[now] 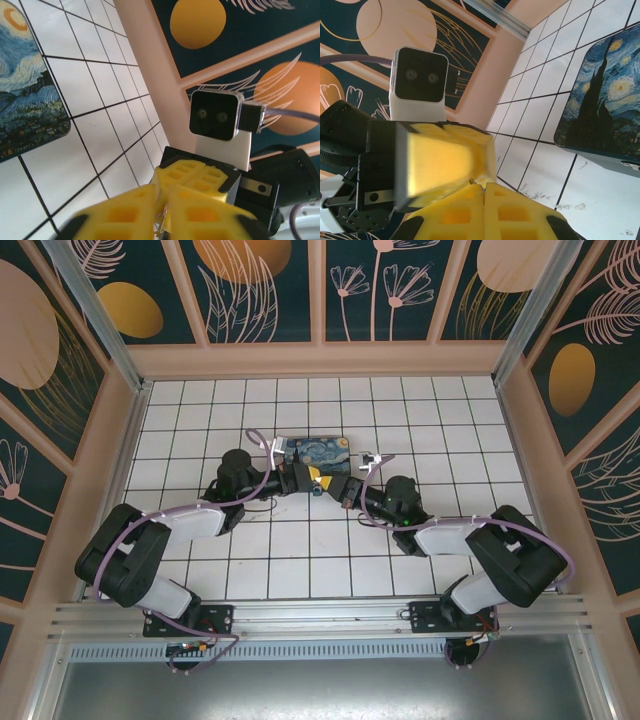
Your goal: Unlock the padlock with the key
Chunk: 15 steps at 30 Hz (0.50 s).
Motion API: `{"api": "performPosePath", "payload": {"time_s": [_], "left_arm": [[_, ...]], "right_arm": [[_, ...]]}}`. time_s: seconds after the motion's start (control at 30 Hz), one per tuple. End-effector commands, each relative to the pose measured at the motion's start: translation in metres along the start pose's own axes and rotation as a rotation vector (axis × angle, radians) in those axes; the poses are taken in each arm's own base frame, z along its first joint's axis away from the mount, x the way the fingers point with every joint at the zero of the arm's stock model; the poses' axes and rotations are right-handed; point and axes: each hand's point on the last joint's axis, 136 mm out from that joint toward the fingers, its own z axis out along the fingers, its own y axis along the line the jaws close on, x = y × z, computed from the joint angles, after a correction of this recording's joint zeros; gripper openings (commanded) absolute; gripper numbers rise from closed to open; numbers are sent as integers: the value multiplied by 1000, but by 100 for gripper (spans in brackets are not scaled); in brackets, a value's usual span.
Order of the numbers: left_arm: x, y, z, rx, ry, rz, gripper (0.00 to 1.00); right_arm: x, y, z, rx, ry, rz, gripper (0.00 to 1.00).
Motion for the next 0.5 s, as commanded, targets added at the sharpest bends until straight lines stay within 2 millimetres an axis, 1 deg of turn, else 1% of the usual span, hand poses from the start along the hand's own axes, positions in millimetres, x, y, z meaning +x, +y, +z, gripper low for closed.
{"api": "performPosePath", "payload": {"time_s": [0.0, 0.13, 0.27, 0.4, 0.47], "left_arm": [[-8, -7, -4, -20, -55, 34, 36], [-14, -5, -14, -76, -111, 63, 67], [-9, 10, -24, -160, -131, 97, 88], [-1, 32, -32, -267, -116, 141, 98], [2, 44, -35, -320, -106, 163, 99]], "right_arm": [[-8, -1, -8, 39, -39, 11, 0], [-11, -18, -19, 124, -55, 41, 0], [-24, -32, -28, 206, -87, 66, 0], [-44, -39, -32, 253, -123, 70, 0], [-57, -43, -34, 270, -152, 77, 0]]}}
